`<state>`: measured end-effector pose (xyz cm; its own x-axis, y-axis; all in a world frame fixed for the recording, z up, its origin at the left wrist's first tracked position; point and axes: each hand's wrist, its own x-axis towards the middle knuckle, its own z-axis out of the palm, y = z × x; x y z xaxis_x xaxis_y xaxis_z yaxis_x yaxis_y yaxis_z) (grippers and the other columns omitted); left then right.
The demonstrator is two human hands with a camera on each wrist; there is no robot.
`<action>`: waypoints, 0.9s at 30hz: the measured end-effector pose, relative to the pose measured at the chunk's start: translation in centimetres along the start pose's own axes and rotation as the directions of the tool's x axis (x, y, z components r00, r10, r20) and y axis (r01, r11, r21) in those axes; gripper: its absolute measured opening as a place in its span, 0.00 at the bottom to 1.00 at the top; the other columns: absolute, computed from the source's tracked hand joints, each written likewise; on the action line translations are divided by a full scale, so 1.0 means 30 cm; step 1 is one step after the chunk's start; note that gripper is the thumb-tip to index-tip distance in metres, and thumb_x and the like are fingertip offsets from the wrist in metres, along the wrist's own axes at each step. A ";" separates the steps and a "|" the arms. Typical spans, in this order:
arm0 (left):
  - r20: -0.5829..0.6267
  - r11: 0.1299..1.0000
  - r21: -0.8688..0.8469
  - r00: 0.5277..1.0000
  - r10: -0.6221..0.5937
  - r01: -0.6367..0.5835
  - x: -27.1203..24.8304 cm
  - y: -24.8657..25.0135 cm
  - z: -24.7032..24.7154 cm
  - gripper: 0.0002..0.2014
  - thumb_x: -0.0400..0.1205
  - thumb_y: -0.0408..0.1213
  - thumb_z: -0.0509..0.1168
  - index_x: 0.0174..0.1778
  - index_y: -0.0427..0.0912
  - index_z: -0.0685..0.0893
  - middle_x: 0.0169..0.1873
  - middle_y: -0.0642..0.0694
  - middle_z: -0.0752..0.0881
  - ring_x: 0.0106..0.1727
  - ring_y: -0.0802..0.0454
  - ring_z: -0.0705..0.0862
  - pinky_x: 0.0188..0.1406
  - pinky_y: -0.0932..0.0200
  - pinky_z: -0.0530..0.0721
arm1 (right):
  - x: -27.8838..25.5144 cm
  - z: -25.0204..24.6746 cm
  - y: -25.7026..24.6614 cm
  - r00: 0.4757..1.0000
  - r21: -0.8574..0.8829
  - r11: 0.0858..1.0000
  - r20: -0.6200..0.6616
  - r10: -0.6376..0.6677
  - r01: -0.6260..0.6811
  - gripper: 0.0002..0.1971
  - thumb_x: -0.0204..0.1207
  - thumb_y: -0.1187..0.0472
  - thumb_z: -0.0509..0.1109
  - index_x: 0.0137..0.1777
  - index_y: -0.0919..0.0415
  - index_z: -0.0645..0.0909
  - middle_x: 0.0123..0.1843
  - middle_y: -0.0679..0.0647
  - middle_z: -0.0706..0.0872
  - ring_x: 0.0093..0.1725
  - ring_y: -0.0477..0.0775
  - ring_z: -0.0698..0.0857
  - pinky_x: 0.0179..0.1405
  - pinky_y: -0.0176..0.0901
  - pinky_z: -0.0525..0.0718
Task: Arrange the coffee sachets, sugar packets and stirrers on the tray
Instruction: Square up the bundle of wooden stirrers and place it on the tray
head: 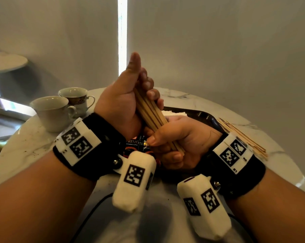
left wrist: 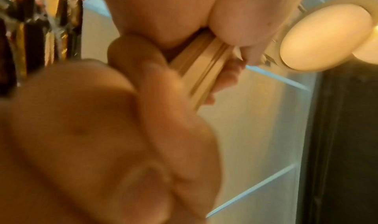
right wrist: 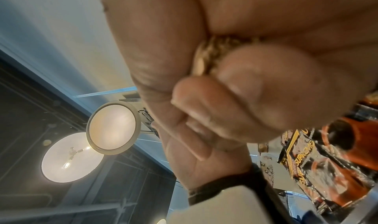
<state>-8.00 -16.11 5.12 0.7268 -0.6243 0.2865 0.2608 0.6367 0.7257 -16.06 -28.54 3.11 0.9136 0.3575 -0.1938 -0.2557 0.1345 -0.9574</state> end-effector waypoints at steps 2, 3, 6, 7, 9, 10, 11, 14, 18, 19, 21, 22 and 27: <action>-0.052 1.000 0.004 0.999 0.004 -0.004 0.008 -0.004 0.008 0.24 0.88 0.59 0.56 0.32 0.47 0.71 0.22 0.54 0.69 0.21 0.58 0.71 0.26 0.59 0.80 | 0.003 0.001 0.004 1.000 -0.002 1.000 -0.012 -0.003 0.003 0.06 0.74 0.69 0.66 0.40 0.61 0.71 0.25 0.52 0.74 0.16 0.45 0.73 0.17 0.32 0.67; -0.084 1.000 -0.004 0.996 0.002 -0.003 0.013 -0.007 0.010 0.24 0.89 0.59 0.56 0.31 0.47 0.70 0.22 0.54 0.67 0.20 0.58 0.70 0.25 0.60 0.79 | 0.005 0.000 0.006 1.000 -0.001 1.000 -0.013 -0.005 0.005 0.07 0.74 0.68 0.66 0.39 0.62 0.71 0.25 0.51 0.74 0.16 0.45 0.73 0.18 0.32 0.67; -0.156 0.999 -0.029 0.988 0.012 -0.016 0.024 -0.011 0.004 0.24 0.88 0.59 0.58 0.31 0.48 0.70 0.20 0.54 0.68 0.19 0.58 0.69 0.23 0.62 0.77 | 0.012 0.002 0.013 0.999 -0.008 1.000 -0.041 -0.008 0.008 0.07 0.74 0.68 0.68 0.37 0.62 0.74 0.25 0.52 0.75 0.17 0.44 0.73 0.18 0.32 0.66; -0.169 0.999 -0.026 0.985 0.018 -0.023 0.025 -0.011 0.001 0.24 0.88 0.58 0.59 0.31 0.47 0.71 0.20 0.54 0.68 0.19 0.58 0.69 0.23 0.62 0.77 | 0.014 0.008 0.015 0.998 -0.009 1.000 -0.066 -0.017 0.016 0.07 0.73 0.67 0.69 0.36 0.62 0.75 0.26 0.53 0.76 0.17 0.45 0.73 0.17 0.32 0.66; -0.186 0.999 -0.010 0.982 0.041 -0.043 0.025 -0.008 -0.005 0.23 0.88 0.58 0.59 0.32 0.47 0.72 0.21 0.54 0.68 0.19 0.58 0.69 0.22 0.61 0.77 | 0.018 0.024 0.019 0.993 0.005 0.999 -0.117 -0.031 0.032 0.05 0.72 0.64 0.72 0.39 0.61 0.78 0.28 0.54 0.79 0.19 0.46 0.75 0.17 0.33 0.68; -0.195 0.998 -0.001 0.979 0.060 -0.061 0.027 -0.003 -0.010 0.23 0.89 0.57 0.60 0.32 0.47 0.72 0.21 0.54 0.68 0.19 0.58 0.69 0.22 0.61 0.76 | 0.020 0.028 0.021 0.989 0.029 0.999 -0.145 -0.025 0.029 0.07 0.71 0.60 0.74 0.43 0.61 0.79 0.30 0.55 0.81 0.20 0.47 0.77 0.17 0.34 0.71; -0.208 0.996 0.009 0.975 0.084 -0.084 0.031 0.006 -0.017 0.22 0.89 0.57 0.59 0.33 0.47 0.71 0.22 0.54 0.68 0.19 0.58 0.69 0.22 0.61 0.76 | 0.022 0.024 0.023 0.986 0.061 0.998 -0.169 -0.008 0.019 0.13 0.69 0.54 0.75 0.48 0.62 0.81 0.32 0.56 0.83 0.22 0.48 0.79 0.19 0.34 0.75; -0.263 0.983 0.030 0.947 0.184 -0.182 0.045 0.048 -0.041 0.21 0.89 0.56 0.60 0.34 0.47 0.71 0.22 0.54 0.68 0.20 0.58 0.69 0.24 0.60 0.76 | 0.023 -0.001 0.006 0.984 0.205 0.977 -0.156 0.085 -0.052 0.40 0.65 0.29 0.70 0.59 0.67 0.81 0.42 0.62 0.87 0.32 0.54 0.87 0.29 0.41 0.89; -0.263 0.947 0.087 0.910 0.320 -0.308 0.047 0.076 -0.054 0.21 0.90 0.53 0.60 0.34 0.46 0.71 0.23 0.53 0.69 0.21 0.56 0.70 0.27 0.59 0.76 | 0.035 -0.023 -0.014 0.971 0.421 0.904 -0.175 0.161 -0.074 0.55 0.71 0.18 0.50 0.64 0.75 0.78 0.54 0.75 0.88 0.52 0.69 0.89 0.54 0.57 0.89; -0.243 0.933 0.116 0.901 0.360 -0.341 0.045 0.068 -0.051 0.21 0.90 0.53 0.60 0.34 0.46 0.72 0.23 0.52 0.69 0.21 0.55 0.71 0.28 0.58 0.77 | 0.041 -0.021 -0.014 0.971 0.462 0.886 -0.200 0.133 -0.027 0.56 0.74 0.19 0.47 0.65 0.78 0.78 0.58 0.79 0.86 0.59 0.74 0.86 0.61 0.61 0.86; -0.197 0.900 0.180 0.881 0.429 -0.398 0.038 0.041 -0.042 0.20 0.89 0.51 0.61 0.35 0.44 0.72 0.23 0.51 0.71 0.22 0.53 0.72 0.29 0.55 0.78 | 0.054 -0.017 -0.013 0.962 0.489 0.869 -0.263 0.066 0.075 0.56 0.76 0.21 0.44 0.64 0.80 0.77 0.63 0.83 0.82 0.64 0.78 0.82 0.65 0.66 0.82; -0.169 0.886 0.208 0.877 0.450 -0.414 0.034 0.026 -0.035 0.19 0.89 0.50 0.61 0.36 0.43 0.73 0.23 0.50 0.72 0.23 0.53 0.73 0.29 0.54 0.79 | 0.059 -0.019 -0.012 0.953 0.484 0.868 -0.298 0.047 0.109 0.56 0.77 0.21 0.43 0.64 0.80 0.77 0.64 0.82 0.82 0.63 0.78 0.82 0.64 0.66 0.81; -0.076 0.857 0.262 0.876 0.477 -0.444 0.019 -0.019 0.001 0.19 0.88 0.49 0.60 0.33 0.44 0.75 0.23 0.50 0.74 0.24 0.52 0.74 0.30 0.54 0.78 | 0.075 -0.030 -0.004 0.908 0.444 0.877 -0.419 0.024 0.182 0.52 0.80 0.24 0.40 0.65 0.76 0.80 0.67 0.76 0.83 0.68 0.76 0.83 0.71 0.68 0.78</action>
<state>-7.75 -16.83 4.89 0.8093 -0.2085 0.5491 -0.2656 0.7039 0.6587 -13.69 -28.59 2.61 0.9557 -0.0591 -0.2882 -0.1984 0.5938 -0.7798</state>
